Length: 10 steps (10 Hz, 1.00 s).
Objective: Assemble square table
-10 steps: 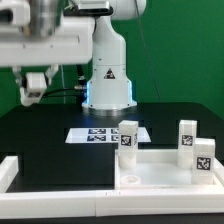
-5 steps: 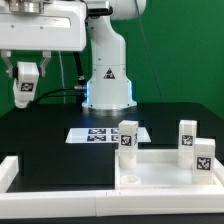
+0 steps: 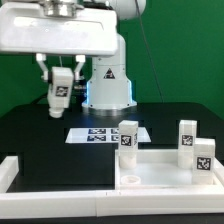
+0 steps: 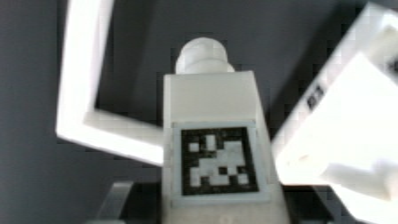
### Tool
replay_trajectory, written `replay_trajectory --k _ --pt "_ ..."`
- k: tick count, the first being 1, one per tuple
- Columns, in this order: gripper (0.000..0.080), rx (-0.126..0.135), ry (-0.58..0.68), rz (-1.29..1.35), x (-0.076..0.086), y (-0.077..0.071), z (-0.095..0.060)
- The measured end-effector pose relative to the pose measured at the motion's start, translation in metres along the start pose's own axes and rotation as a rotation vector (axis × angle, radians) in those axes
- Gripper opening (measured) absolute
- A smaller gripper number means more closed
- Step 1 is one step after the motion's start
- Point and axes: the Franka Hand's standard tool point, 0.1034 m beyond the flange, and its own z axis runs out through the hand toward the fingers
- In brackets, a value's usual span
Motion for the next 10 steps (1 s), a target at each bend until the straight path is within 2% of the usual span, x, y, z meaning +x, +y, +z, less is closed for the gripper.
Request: replay_trajectory --k 1,2,3,4,5,8,9,10 --pt "0.0291 0.007 0.025 0.01 0.02 -0.009 0.0" --pt "0.0291 0.01 0.067 0.041 0.045 -0.01 -0.006" --pt "0.0291 -0.005 0.094 0.033 0.058 -0.007 -0.011" --pt "0.0291 -0.044 0.12 0.008 0.05 0.001 -0.009" --pt "0.0291 -0.034 0.102 0.028 0.046 -0.002 -0.007" --pt "0.0291 -0.038 0.099 0.023 0.046 -0.001 -0.006" --pt "0.0291 -0.027 0.083 0.023 0.043 0.0 -0.003" --pt "0.0291 0.001 0.029 0.04 0.032 0.004 0.011"
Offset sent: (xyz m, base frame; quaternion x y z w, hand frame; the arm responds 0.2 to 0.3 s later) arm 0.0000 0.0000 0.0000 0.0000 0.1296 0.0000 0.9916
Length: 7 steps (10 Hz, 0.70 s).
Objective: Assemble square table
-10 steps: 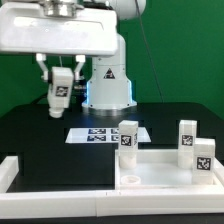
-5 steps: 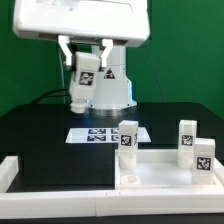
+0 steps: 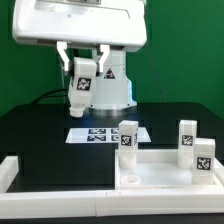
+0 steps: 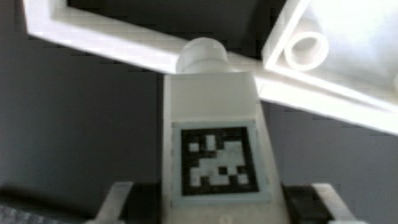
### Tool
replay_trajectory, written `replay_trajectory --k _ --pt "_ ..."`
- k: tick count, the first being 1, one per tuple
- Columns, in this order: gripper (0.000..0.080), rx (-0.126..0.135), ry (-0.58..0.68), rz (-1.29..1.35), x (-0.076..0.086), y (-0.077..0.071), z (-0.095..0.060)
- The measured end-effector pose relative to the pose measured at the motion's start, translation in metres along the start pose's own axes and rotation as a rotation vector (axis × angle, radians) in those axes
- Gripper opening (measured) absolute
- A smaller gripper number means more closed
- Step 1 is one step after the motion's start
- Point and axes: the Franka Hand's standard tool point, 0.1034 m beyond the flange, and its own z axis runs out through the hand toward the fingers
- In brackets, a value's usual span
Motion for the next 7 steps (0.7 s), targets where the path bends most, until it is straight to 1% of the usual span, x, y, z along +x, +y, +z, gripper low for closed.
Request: replay_trajectory --k 1,2,3,4,5,6,7 --pt "0.0291 0.032 -0.067 0.01 -0.015 -0.012 0.021" --pt "0.0291 0.079 -0.109 0.011 -0.012 -0.017 0.025" --pt "0.0291 0.081 -0.119 0.012 -0.01 -0.015 0.031" --pt "0.0291 0.082 -0.133 0.032 -0.014 -0.025 0.042" --pt "0.0291 0.092 -0.131 0.054 -0.008 -0.041 0.044" --pt "0.0291 0.095 -0.119 0.103 0.001 -0.051 0.042" --pt "0.0291 0.083 -0.107 0.155 0.008 -0.056 0.046"
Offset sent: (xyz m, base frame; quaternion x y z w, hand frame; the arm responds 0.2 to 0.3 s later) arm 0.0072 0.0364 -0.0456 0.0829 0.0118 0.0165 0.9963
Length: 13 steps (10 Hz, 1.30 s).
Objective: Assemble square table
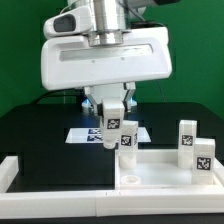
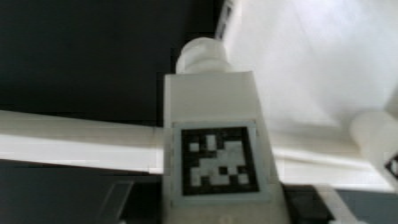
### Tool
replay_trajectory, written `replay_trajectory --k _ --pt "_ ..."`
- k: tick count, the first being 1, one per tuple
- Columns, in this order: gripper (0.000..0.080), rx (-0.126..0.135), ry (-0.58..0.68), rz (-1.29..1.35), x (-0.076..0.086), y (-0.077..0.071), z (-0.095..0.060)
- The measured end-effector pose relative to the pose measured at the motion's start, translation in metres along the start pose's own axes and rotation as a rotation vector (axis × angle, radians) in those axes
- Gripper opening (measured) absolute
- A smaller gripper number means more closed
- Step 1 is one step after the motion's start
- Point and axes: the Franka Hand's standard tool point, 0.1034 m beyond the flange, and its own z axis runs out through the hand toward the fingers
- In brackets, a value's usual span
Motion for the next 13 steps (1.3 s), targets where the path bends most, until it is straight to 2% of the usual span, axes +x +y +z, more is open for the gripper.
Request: replay_trajectory --k 2,4,5,6,7,8,9,10,11,13 --pt "0.0291 -0.026 0.026 -0.005 0.0 0.007 0.0" --pt "0.0291 -0.029 0.026 -0.001 -0.001 0.009 0.0" --pt "0.0291 -0.082 0.122 -0.026 0.001 0.026 -0.002" --pt "0.0291 -0.144 0.21 0.027 -0.002 0.034 -0.001" --pt "0.0291 -0.202 0.308 0.036 0.005 0.033 -0.008" --pt "0.0291 -0.208 0.36 0.071 0.011 0.029 -0.01" --pt "0.0291 -0.273 0.452 0.053 0.018 0.041 -0.02" --pt "0.0291 -0.269 0.464 0.018 0.01 0.043 -0.009" --pt "0.0291 -0.219 0.423 0.021 0.003 0.039 0.002" --pt "0.0291 -0.203 0.404 0.02 0.001 0.038 0.006"
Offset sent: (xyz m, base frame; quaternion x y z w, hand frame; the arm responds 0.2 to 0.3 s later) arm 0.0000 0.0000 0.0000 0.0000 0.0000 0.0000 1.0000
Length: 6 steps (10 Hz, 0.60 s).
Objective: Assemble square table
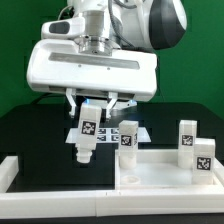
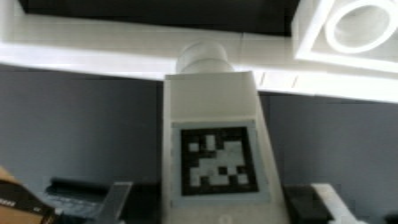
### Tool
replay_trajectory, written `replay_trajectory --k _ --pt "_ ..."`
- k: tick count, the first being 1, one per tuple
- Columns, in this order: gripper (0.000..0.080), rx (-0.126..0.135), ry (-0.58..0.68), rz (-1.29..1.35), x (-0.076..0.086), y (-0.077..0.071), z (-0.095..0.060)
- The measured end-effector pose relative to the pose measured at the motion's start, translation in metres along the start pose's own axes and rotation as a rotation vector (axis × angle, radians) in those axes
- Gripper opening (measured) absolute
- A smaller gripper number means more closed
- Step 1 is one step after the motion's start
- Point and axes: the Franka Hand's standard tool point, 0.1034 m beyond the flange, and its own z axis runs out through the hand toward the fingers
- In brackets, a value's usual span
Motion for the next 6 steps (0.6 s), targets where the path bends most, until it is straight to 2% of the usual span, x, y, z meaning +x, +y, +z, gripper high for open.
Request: replay_trajectory --k 1,2,4,5,6 --pt "0.0291 0.003 -0.002 0.003 -0.001 -0.001 0.0" --pt "0.0291 0.02 -0.013 0.014 -0.003 -0.01 0.001" --pt "0.0291 0.068 -0.013 0.031 0.005 -0.038 0.0" --pt "0.0291 0.096 -0.015 0.042 0.011 -0.056 -0.002" --pt "0.0291 0.11 -0.023 0.036 0.015 -0.063 -0.003"
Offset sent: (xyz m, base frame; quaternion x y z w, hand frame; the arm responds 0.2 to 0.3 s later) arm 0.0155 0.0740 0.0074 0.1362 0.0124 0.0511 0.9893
